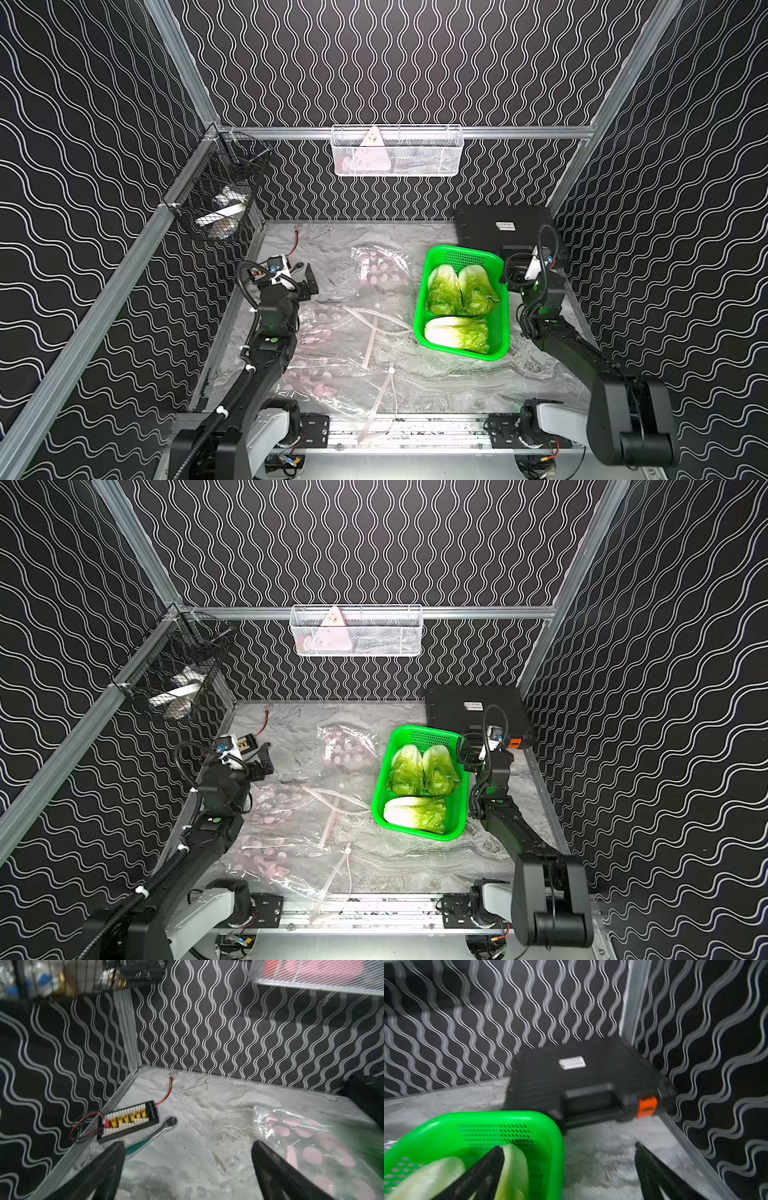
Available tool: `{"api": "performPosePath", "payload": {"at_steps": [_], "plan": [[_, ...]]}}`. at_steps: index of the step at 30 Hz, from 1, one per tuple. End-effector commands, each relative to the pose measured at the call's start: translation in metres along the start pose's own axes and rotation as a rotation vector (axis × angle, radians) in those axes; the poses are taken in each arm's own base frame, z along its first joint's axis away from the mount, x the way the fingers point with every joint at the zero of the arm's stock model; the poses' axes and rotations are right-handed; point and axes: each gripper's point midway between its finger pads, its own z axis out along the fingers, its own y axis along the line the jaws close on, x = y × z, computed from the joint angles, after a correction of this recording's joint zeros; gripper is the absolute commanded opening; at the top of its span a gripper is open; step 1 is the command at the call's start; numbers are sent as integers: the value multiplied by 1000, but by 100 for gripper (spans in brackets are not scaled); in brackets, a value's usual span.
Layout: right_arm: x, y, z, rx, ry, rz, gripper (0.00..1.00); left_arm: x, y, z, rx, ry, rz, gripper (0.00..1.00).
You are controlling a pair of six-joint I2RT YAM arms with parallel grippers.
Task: Open the zip-top bag and take out the chinese cabbages
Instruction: Reset both arms
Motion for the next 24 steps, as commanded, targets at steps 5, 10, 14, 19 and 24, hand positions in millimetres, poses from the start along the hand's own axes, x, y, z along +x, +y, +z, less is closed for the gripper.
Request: {"api": "performPosePath", "payload": {"at_steps": [5,10,14,19,24], "plan": [[18,13,9,-98,0,27,99,25,19,-7,-83,15,-44,99],[54,14,10,-110,115,17,100,36,13,-7,-37,-31,-71,99],[66,-5,24,-7,58,37,100,52,8,8,-11,-30,-53,99],[78,8,20,-80,49,-4,100,54,8,19,58,-63,-70,99],[80,18,25,-126,67,-32,100,66,8,19,75,21,-35,99]]}}
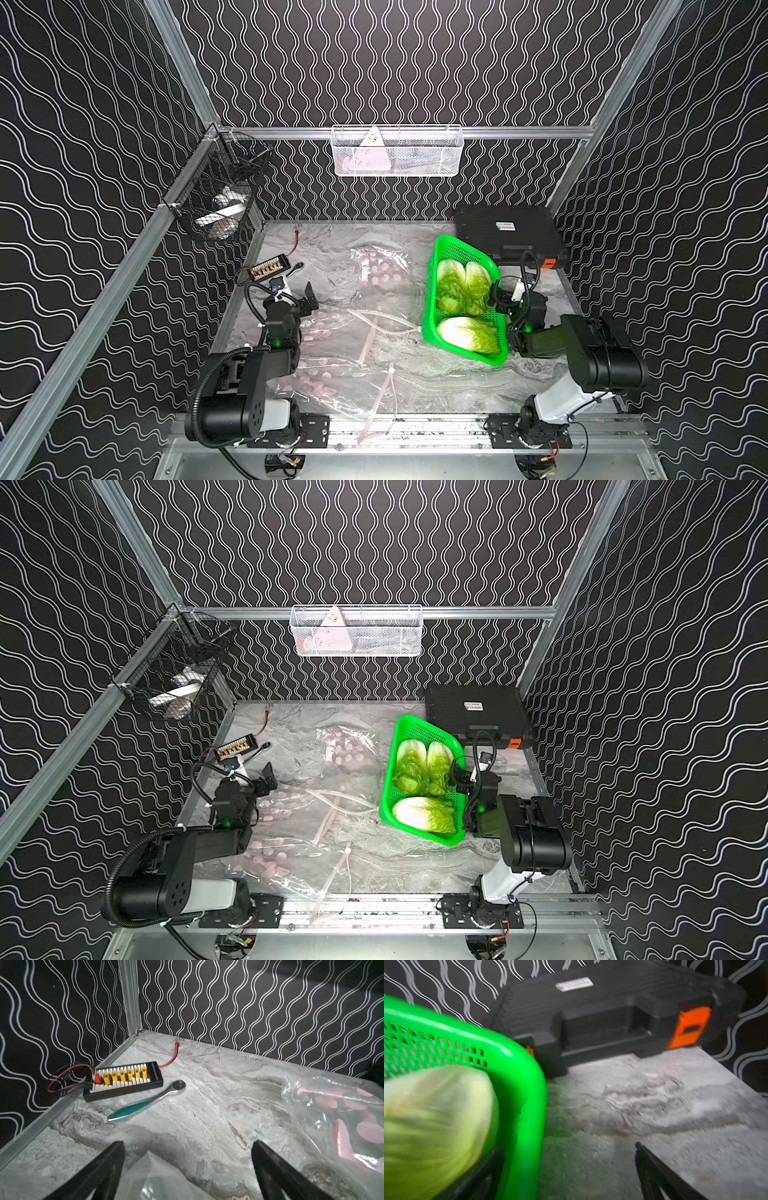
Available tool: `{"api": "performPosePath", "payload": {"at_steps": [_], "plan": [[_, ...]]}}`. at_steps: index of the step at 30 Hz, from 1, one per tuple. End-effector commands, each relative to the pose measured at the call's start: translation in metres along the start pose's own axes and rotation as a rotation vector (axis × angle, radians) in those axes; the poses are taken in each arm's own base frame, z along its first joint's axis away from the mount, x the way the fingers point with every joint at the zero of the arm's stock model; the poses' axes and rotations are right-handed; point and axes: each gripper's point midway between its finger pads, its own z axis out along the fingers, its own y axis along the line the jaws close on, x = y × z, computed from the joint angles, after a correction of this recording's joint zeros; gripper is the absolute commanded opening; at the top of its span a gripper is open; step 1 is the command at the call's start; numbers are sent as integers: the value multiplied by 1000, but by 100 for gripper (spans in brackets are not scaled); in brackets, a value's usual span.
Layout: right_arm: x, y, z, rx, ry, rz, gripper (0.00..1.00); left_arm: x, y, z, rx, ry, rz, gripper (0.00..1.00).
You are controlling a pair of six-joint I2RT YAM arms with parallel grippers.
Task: Open the zip-top bag and take out the chinese cabbages
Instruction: Reset both arms
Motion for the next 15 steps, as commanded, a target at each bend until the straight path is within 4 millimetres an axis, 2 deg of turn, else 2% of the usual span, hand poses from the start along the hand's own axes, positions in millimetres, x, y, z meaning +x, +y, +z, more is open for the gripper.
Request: {"api": "performPosePath", "payload": {"at_steps": [1,4,8,12,13,15], "plan": [[2,5,-1,-17,10,-39,100,-5,-5,-9,-5,-24,19,99],[0,6,-2,-4,-19,-49,100,0,2,-21,-66,-76,31,99],[0,6,-3,22,-23,-68,100,16,-9,-7,8,-44,64,99],[3,14,-3,-24,-16,-86,100,31,-5,-4,0,-56,62,99],[3,16,-3,-30,-14,-85,100,41,-7,-3,13,-40,72,99],[4,19,-4,-53,-7,-89,100,43,-14,6,31,2,95,100]]}}
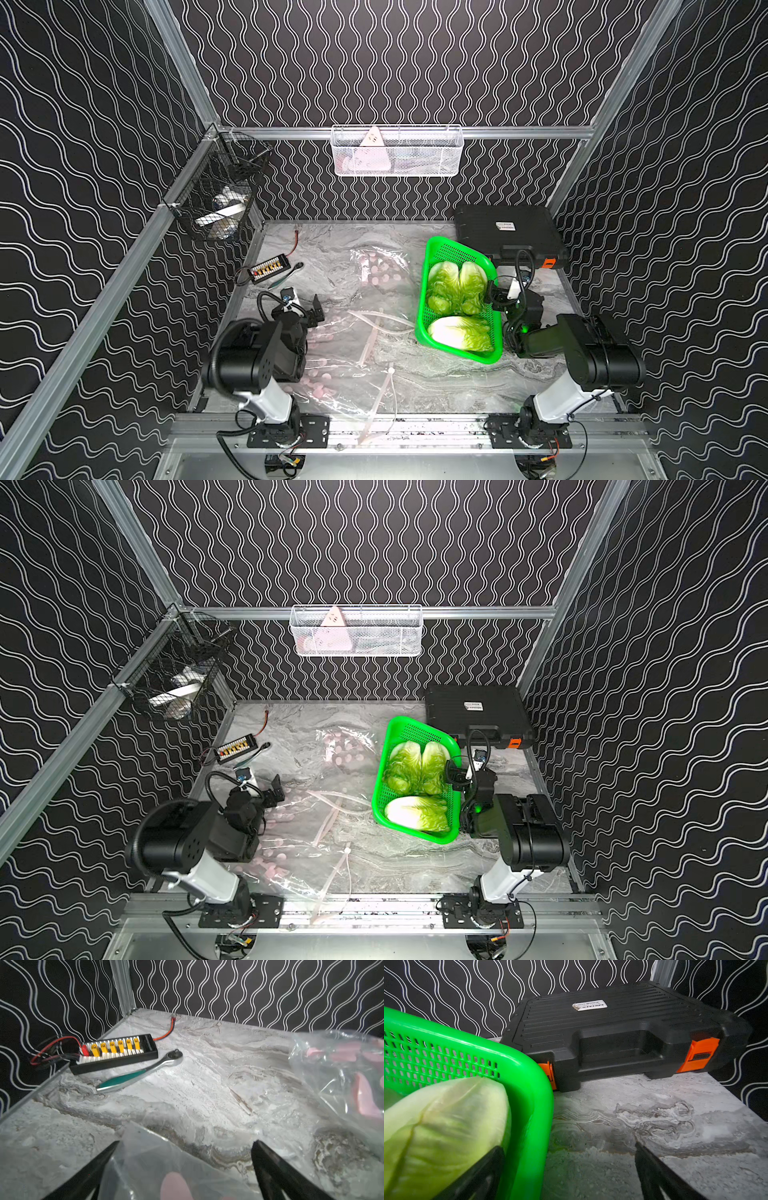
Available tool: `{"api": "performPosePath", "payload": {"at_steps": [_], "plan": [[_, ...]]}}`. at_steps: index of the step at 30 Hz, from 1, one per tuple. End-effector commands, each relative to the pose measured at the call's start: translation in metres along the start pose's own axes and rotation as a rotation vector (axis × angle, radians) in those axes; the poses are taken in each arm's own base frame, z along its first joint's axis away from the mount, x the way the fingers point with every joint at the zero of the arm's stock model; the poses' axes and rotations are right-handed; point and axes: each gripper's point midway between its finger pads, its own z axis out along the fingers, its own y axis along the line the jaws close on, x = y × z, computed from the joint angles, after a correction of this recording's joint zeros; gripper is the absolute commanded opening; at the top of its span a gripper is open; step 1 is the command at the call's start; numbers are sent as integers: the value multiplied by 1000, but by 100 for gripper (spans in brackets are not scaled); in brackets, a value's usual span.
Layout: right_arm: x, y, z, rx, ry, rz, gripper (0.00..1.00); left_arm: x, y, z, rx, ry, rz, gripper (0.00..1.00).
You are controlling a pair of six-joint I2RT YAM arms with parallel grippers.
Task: Open the zip-top bag and take out the chinese cabbages
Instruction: Reset both arms
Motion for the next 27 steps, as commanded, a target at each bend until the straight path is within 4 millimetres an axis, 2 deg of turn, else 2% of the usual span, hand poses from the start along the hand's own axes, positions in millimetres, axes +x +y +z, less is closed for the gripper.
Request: {"api": "performPosePath", "payload": {"at_steps": [1,8,14,17,22,25,27], "plan": [[8,8,-2,-49,31,-34,100,-32,-14,7,49,-99,30,99],[3,15,-17,-100,-43,-55,100,-31,-20,15,68,-70,45,99],[-20,-23,-32,121,-118,52,100,-31,-19,16,62,-66,44,99],[-30,-52,-41,266,-123,152,100,-32,-19,16,61,-68,43,99],[-39,-75,-50,343,-78,196,100,-32,-19,15,61,-70,44,99],[-46,-85,-61,399,-88,151,99,-32,-20,16,61,-69,43,99],[-46,-90,-61,417,-78,156,100,-31,-20,16,61,-66,44,99]]}}
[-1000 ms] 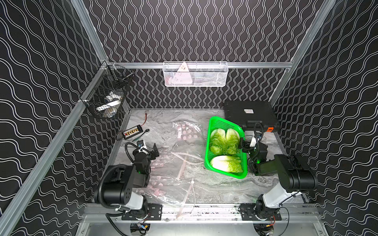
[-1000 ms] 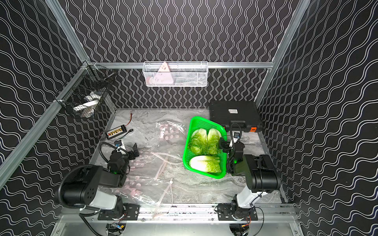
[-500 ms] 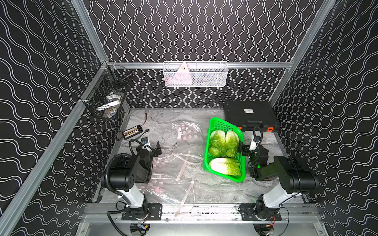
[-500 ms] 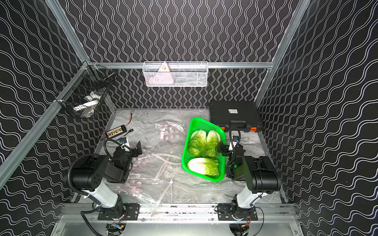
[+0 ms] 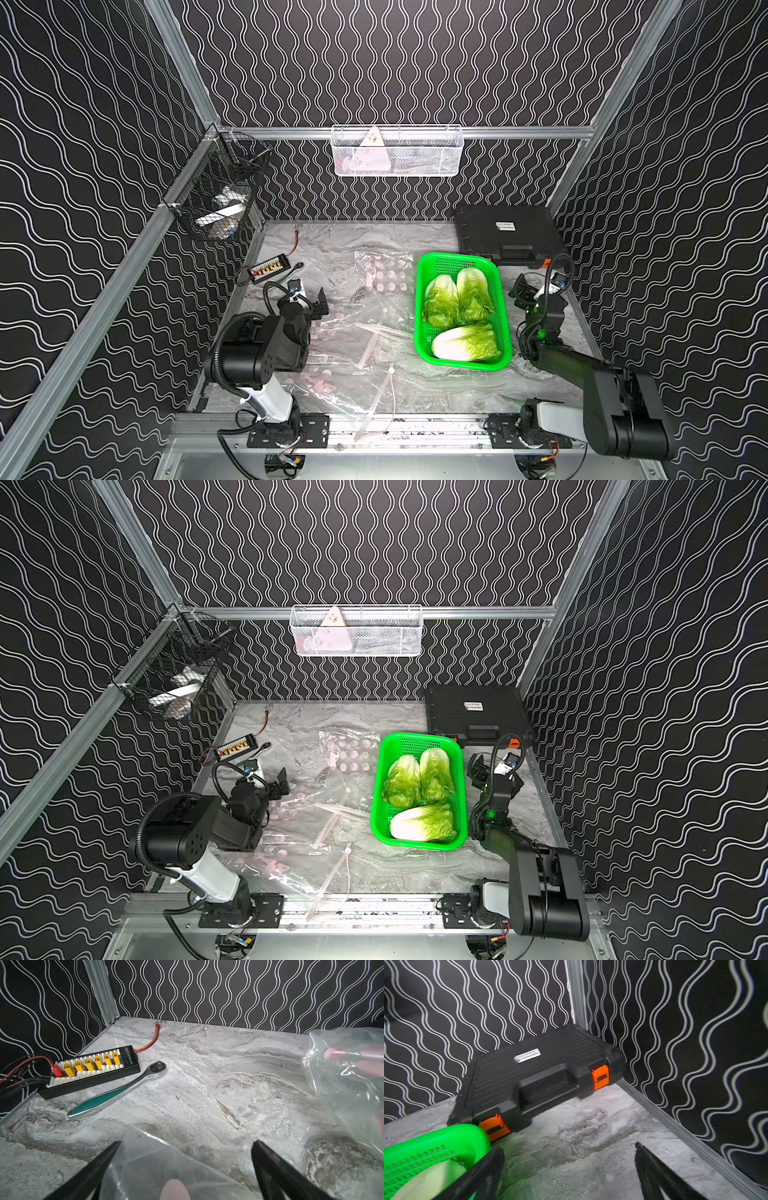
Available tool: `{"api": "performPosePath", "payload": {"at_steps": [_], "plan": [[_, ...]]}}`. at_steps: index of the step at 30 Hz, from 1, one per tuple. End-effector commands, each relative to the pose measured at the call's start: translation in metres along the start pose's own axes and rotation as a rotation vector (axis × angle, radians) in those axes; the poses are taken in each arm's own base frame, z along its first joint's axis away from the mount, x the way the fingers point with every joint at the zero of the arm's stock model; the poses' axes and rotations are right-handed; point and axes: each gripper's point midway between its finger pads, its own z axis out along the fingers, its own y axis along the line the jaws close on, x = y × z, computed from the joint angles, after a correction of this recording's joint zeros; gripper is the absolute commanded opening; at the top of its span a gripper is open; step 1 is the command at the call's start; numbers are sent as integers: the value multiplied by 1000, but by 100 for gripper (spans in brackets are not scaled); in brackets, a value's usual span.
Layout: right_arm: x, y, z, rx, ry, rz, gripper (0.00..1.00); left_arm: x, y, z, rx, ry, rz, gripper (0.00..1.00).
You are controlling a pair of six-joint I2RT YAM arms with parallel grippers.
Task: Open the zip-top bag and take out the chinese cabbages
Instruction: Reset both arms
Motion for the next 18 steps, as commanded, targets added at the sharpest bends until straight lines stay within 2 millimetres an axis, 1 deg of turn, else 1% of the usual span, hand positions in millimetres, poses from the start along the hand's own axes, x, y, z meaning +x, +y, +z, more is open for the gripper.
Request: {"api": "performPosePath", "payload": {"at_steps": [1,4,5,7,8,10,13,15,16,17,18], "plan": [[14,-14,3,57,58,-27,100,-8,-1,-1,6,-31,16,99],[33,-17,8,62,80,-27,100,-9,-1,-1,3,-37,15,99],[31,-17,9,66,66,-39,100,-9,-1,-1,3,-38,16,99],[37,-12,11,45,117,-32,100,-9,-1,-1,0,-38,16,100],[38,-8,15,31,128,-41,99,-8,-1,-2,0,-36,15,99],[43,9,27,-48,162,-93,99,-9,0,-2,-1,-40,16,99],[58,21,39,-86,280,-136,99,-9,0,-3,-6,-42,16,99],[61,32,39,-150,290,-151,100,-9,0,-3,-7,-46,16,99],[60,38,36,-186,281,-131,100,-9,0,-3,-7,-46,15,99],[57,43,30,-225,260,-74,100,-9,0,-3,-8,-46,16,99],[53,48,25,-264,218,-58,100,-9,0,-4,-8,-48,16,99]]}}
